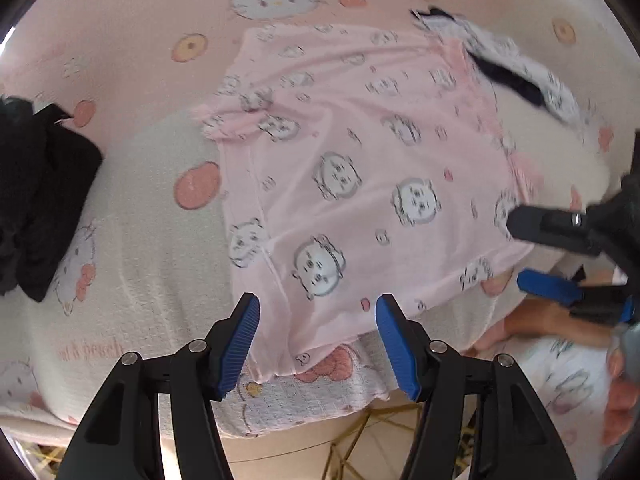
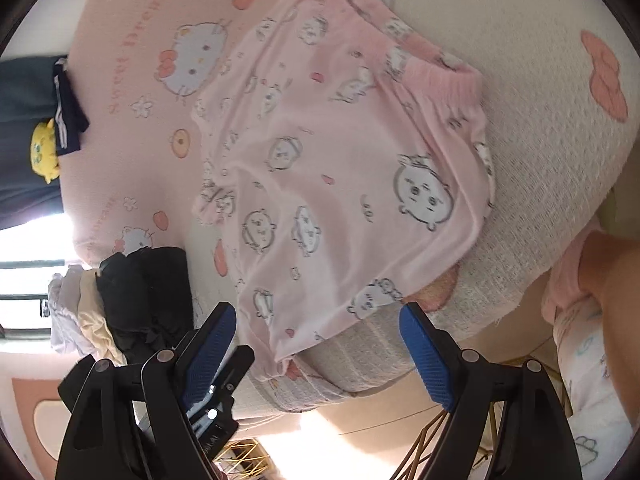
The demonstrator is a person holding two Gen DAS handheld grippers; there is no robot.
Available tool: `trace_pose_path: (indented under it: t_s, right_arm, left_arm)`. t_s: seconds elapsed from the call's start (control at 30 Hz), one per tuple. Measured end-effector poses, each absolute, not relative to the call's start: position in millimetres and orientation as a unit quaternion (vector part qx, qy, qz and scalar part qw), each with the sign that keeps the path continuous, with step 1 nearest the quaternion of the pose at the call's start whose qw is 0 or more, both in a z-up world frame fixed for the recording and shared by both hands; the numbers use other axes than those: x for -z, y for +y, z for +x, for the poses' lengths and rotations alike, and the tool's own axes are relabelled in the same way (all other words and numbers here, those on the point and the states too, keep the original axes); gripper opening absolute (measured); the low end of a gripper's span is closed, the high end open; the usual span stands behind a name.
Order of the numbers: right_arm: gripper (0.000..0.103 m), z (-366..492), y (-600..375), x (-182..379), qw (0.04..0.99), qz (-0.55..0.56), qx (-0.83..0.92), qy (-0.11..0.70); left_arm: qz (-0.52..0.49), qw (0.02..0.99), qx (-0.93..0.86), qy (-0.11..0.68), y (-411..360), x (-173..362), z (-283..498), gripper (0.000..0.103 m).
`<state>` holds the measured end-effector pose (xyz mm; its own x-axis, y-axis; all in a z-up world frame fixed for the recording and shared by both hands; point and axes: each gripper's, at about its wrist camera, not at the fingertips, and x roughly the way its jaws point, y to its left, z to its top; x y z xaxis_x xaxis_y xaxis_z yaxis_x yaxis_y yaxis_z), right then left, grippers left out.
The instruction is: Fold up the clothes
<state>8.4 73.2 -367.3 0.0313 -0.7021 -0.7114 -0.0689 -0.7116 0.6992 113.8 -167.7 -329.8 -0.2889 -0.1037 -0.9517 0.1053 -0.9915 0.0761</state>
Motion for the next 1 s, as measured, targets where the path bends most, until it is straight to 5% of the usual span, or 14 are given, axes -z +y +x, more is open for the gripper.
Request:
trace_pose_path:
  t_s: [0.43,0.7,1.0]
  right_arm:
    - [0.083,6.3,80.9,405.9,0.210,0.672,0.599,-0.381]
    - [0.086,9.5,86.8,416.0,0.211,0.661,0.582,-0.423]
    - [0.086,4.3,91.4,423.0,0.220,0.636,0.574,-0.467]
  left_arm:
    - [0.596,0.064,0.781,-0.176,-144.6,360.3,129.1,0.058]
    - [0.504,0.002,0.752,-0.424,-94.7,377.3,156.6,0.058]
    - [0.471,-0.046,0.727,-0.497,-88.4,390.6,170.0,0.058]
